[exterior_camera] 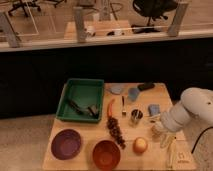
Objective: Place apple in table surface
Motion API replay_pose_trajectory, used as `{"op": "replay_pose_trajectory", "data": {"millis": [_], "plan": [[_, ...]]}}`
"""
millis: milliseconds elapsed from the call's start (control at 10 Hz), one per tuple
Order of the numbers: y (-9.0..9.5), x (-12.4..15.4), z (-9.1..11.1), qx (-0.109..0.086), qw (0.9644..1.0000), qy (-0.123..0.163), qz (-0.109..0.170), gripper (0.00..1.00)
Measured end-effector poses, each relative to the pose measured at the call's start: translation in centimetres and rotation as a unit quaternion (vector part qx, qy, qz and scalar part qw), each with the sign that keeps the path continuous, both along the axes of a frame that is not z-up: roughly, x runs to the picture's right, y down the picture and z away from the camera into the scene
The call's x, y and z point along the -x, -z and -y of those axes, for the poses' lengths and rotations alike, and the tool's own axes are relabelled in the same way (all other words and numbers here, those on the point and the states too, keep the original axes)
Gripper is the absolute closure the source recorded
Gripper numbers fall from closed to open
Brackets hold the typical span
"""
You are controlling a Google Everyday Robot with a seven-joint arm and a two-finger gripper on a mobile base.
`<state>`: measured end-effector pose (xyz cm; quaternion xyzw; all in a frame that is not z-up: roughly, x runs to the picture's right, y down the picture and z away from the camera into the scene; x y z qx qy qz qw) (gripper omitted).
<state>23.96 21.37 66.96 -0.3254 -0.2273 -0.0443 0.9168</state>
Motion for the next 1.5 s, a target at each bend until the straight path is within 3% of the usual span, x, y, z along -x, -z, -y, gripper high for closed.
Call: {"op": "replay_pose_trajectory", "data": {"millis": [200,400,600,1100,1500], "plan": [[0.0,0.7,-1.4,-0.01,0.9992,0.003,0.039,0.2],[0.2,2.1,-3.0,-0.029,0.9961,0.021,0.081,0.2],[-0.5,3.3,-4.4,-0.038,0.9943,0.038,0.092,0.2],[-3.9,4.2,-6.5,-0.039,0.9957,0.071,0.046,0.2],[-6.5,3.2,-7.4,-0.026,0.9968,0.071,0.026,0.2]]}}
